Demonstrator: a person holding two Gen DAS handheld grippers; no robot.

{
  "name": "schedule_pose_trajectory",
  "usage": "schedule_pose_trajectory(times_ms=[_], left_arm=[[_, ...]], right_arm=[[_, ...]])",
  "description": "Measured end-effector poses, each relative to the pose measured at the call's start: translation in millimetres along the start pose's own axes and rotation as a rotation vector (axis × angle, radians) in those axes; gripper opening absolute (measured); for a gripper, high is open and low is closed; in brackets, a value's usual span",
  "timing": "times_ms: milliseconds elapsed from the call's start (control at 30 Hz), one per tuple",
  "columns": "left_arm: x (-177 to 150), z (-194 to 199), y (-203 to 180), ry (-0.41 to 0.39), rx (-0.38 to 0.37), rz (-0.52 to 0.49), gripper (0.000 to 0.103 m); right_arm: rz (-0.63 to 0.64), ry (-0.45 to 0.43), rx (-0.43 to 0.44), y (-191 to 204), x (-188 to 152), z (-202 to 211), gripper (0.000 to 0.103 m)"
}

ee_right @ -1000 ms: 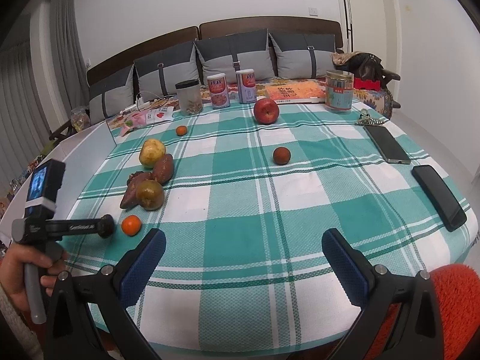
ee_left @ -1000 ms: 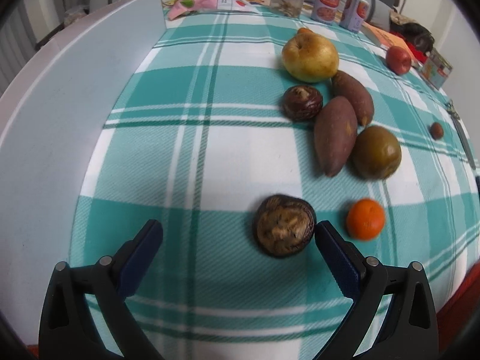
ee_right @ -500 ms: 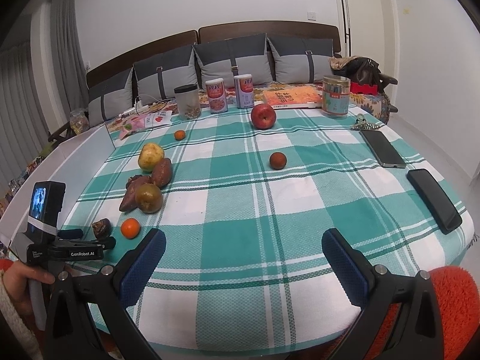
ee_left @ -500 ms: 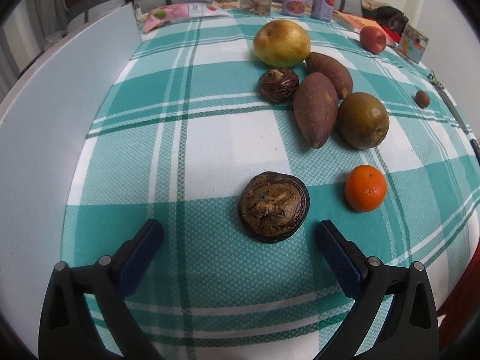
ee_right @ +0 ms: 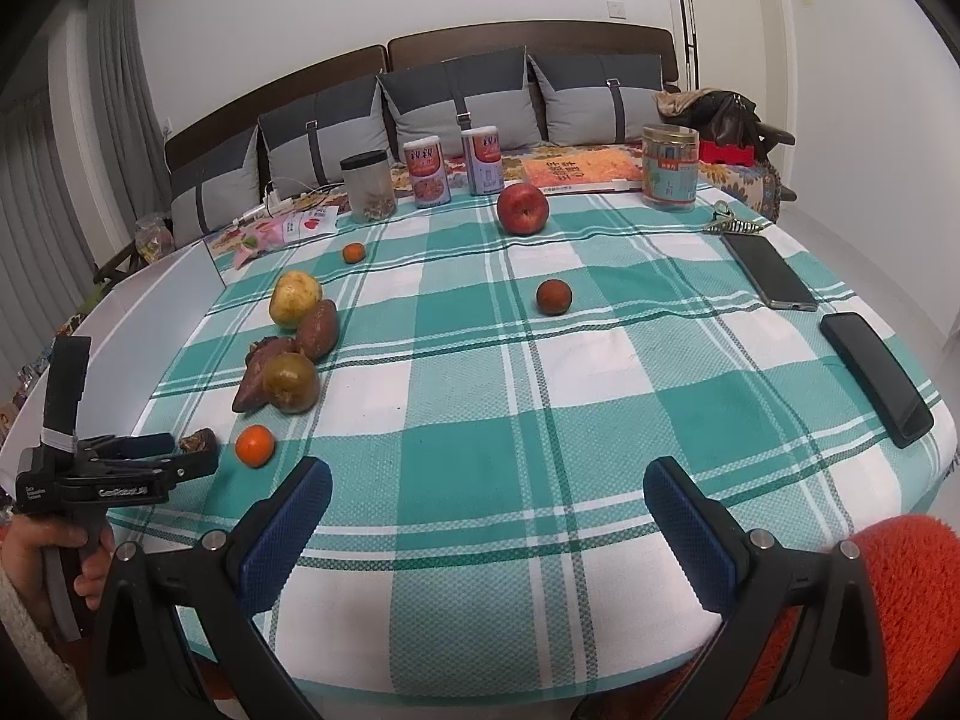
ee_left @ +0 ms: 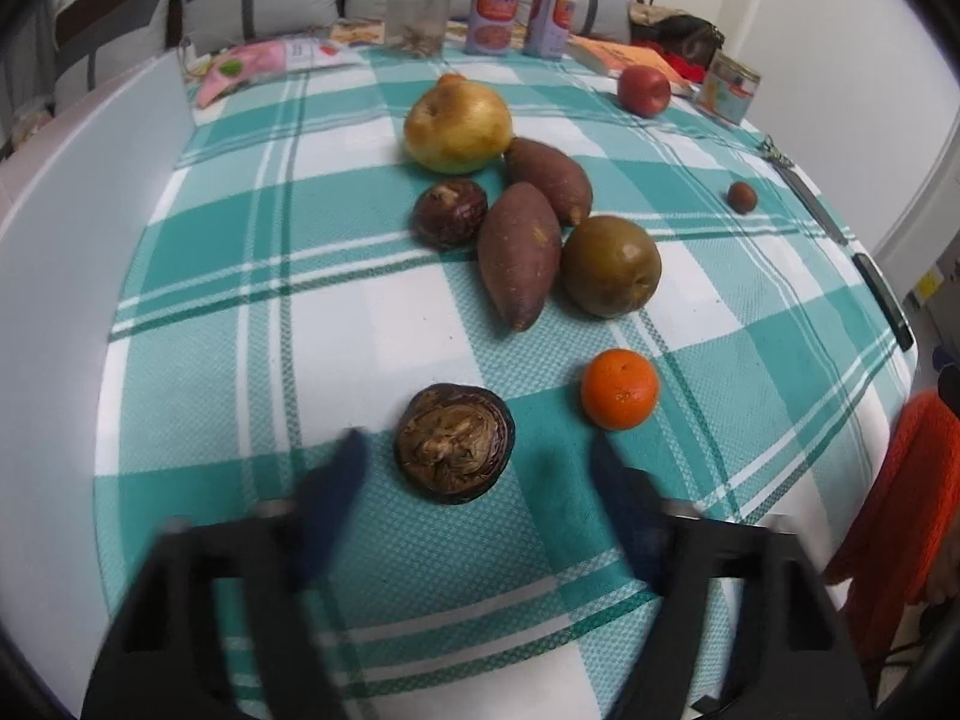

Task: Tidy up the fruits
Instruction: 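Grasp the dark brown round fruit with the left tool while the right tool grasps the small brown fruit, then carry both fruits into the white box and open both tools to release them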

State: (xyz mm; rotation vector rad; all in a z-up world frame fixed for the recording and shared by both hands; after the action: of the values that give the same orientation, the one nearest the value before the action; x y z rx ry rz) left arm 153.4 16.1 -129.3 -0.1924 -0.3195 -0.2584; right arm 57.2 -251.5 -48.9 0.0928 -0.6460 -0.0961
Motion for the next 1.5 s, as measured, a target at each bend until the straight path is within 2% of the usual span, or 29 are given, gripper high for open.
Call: schedule_pose_trajectory(times_ms=[200, 333, 367, 467, 533, 633, 700, 767, 833, 900, 933, 967, 1133, 1233, 1300, 1367, 1500], left_arm=[[1.8, -2.8, 4.3, -0.014, -0.027, 0.015, 0.058], [4.4, -4.0, 6.9, -0.026, -0.015, 0.018, 0.06], [4.6, -4.1, 7.7, -0.03, -0.017, 0.02, 0.059], [4.7, -2.6, 10.8, -0.04, -0.026, 0.032, 0.044], [4.2, 0.0, 12.6, -0.051, -0.02, 0.04, 0.043], [2.4, 4.2, 14.8, -0.061, -0.007, 0.052, 0.043], [1.0, 6.1, 17.4, -0.061, -0.009, 0.066, 0.043], [-0.7, 7.5, 19.6, -0.06, -0.007, 0.073, 0.043], [-1.9, 7.9, 21.0, -0.056, 0.0, 0.076, 0.043], [-3.2, 7.8, 21.9, -0.054, 0.0, 0.079, 0.043], [-3.4, 7.7, 22.4, -0.053, 0.0, 0.082, 0.043], [-3.5, 7.5, 22.7, -0.053, 0.0, 0.084, 0.043], [-2.5, 16.6, 22.5, -0.069, -0.017, 0.109, 0.043], [-1.2, 42.5, 21.7, -0.092, -0.059, 0.133, 0.043], [0.8, 72.6, 26.7, -0.129, -0.097, 0.159, 0.043], [2.1, 109.0, 40.1, -0.17, -0.098, 0.186, 0.043], [-5.2, 173.0, 96.8, -0.221, -0.022, 0.281, 0.043]], right_arm=[[-0.029, 0.025, 0.003, -7.5, 3.0, -6.6, 0.103], [-0.121, 0.082, 0.083, -41.1, 36.2, -24.7, 0.103], [-0.116, 0.115, 0.088, -48.3, 47.4, -34.5, 0.103], [-0.026, 0.218, 0.052, -65.4, 83.7, -74.3, 0.103], [0.042, 0.275, 0.032, -70.8, 102.8, -102.2, 0.099], [0.127, 0.32, 0.025, -71.7, 132.0, -139.4, 0.087], [0.1, 0.362, 0.056, -73.7, 148.8, -161.4, 0.083], [0.02, 0.405, 0.093, -77.0, 163.8, -181.5, 0.077], [-0.037, 0.441, 0.086, -79.3, 171.2, -194.9, 0.065], [-0.099, 0.513, 0.103, -82.0, 170.2, -211.2, 0.045], [-0.118, 0.545, 0.105, -83.1, 168.0, -217.2, 0.041], [-0.114, 0.54, 0.08, -83.1, 168.7, -217.4, 0.03], [-0.049, 0.52, 0.071, -69.5, 172.7, -196.9, 0.03], [0.038, 0.538, 0.079, -44.7, 171.3, -175.8, 0.03], [0.141, 0.535, 0.125, -4.4, 168.6, -154.5, 0.03], [0.205, 0.528, 0.21, 42.5, 167.7, -134.5, 0.03], [0.359, 0.496, 0.437, 175.6, 160.2, -87.0, 0.03]])
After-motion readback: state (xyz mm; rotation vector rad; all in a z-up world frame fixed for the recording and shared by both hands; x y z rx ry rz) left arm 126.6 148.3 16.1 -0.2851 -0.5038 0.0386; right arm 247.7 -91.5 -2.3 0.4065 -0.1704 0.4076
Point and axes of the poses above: each gripper's, at about its wrist camera, not at the fingertips, and z roughly against the way its jaws point, y to its left, x to its top, the point moved 5 cm from there along -z, roughly the way its jaws point, and after that the axes turned 12 degrees about y, right-handed, at the moved point
